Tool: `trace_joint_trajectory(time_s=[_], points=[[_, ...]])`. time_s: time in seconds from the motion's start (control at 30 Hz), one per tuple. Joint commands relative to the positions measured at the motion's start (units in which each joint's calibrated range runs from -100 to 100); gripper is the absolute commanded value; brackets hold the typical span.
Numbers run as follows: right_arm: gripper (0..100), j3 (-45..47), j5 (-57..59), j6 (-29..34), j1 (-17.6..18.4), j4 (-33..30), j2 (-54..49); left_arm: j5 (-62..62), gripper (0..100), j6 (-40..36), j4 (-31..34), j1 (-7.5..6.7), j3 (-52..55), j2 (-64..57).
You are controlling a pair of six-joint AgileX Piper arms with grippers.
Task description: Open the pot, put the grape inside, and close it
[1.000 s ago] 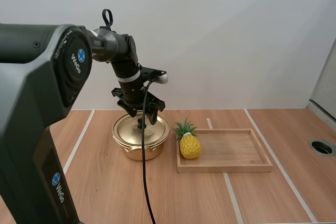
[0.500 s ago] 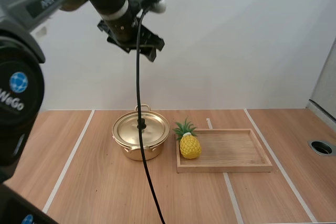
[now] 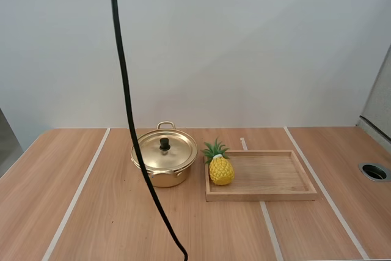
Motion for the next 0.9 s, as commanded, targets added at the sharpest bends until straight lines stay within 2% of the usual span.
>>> trace_joint_trajectory(time_s=[0.0,0.03,0.07,0.13,0.2,0.23,0.53,0.73,0.87], points=[[0,-0.26,-0.60,-0.05,-0.18,-0.08,-0.46,-3.46,100,-2.59,2.25,-0.06,-1.40,-3.25],[0,-0.26,-0.60,-0.05,-0.18,-0.08,-0.46,-4.44,100,-3.55,3.28,-0.06,-1.63,-4.30],[0,-0.26,-0.60,-0.05,-0.18,-0.08,-0.46,-5.10,86,-4.40,4.27,-0.06,-1.81,-5.28],[0,-0.26,-0.60,-0.05,-0.18,-0.08,-0.57,-5.96,50,-5.11,6.29,-0.06,-1.98,-6.84],[0,-0.26,-0.60,-0.05,-0.18,-0.08,-0.57,-6.56,5,-4.63,7.28,-0.06,-1.98,-8.05],[0,-0.26,-0.60,-0.05,-0.18,-0.08,-0.57,-6.73,0,-3.94,7.28,-0.06,-1.98,-8.63],[0,-0.26,-0.60,-0.05,-0.18,-0.08,-0.72,-7.70,0,-10.37,7.28,0.03,-1.98,-14.41],[0,-0.26,4.03,-0.05,-0.18,-0.04,-3.94,-11.30,0,-17.05,7.06,2.85,0.06,-20.35],[0,-0.26,3.77,-0.05,-0.18,0.55,-8.60,-15.73,0,-18.08,5.62,3.05,7.18,-26.32]])
